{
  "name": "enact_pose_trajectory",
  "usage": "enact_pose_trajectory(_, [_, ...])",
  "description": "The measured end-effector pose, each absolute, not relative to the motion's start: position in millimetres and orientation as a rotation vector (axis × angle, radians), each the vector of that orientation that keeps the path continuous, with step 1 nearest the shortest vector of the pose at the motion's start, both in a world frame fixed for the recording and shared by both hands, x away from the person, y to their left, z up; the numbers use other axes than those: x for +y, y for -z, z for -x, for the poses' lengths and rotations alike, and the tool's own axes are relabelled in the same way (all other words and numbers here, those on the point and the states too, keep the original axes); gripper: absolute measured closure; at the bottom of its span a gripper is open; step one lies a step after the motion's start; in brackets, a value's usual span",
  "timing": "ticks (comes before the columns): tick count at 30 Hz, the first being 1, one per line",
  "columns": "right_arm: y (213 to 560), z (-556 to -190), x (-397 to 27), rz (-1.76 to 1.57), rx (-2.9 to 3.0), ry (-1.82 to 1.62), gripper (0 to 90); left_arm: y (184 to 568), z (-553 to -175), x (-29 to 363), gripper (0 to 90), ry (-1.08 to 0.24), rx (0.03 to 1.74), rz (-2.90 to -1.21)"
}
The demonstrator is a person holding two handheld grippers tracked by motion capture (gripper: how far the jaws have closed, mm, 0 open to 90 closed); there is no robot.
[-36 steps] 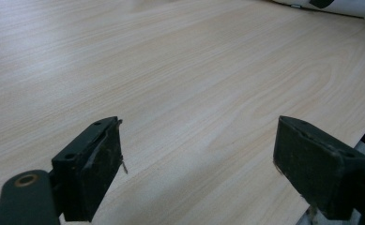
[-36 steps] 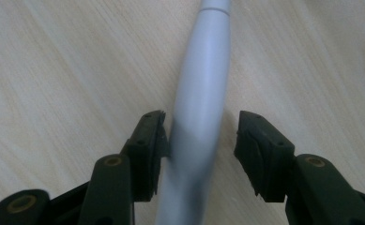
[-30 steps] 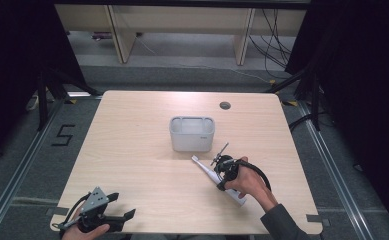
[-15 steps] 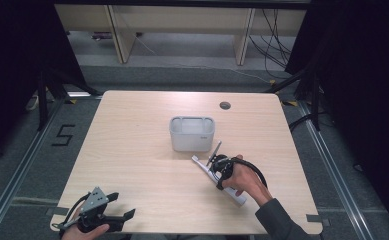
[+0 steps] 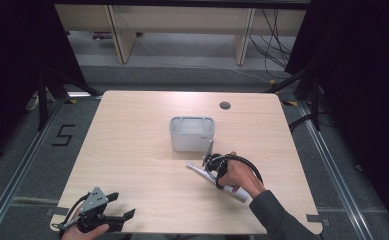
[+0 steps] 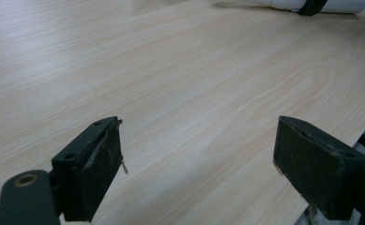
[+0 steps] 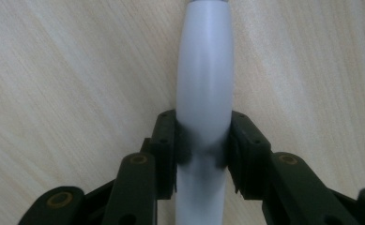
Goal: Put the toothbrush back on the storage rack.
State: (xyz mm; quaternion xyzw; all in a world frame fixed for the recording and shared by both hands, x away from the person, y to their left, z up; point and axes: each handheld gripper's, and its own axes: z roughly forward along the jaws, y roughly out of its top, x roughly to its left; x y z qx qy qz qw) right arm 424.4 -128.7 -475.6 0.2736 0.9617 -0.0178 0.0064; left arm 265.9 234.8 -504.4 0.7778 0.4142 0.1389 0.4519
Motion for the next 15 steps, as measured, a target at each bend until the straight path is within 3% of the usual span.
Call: enact_pose_trajectory(15, [470.4,-421.4,-136.6,-0.873,3.019,-0.037,66.6,504.3,-266.1,235.5,15.0,-0.346,1.024,-1.929])
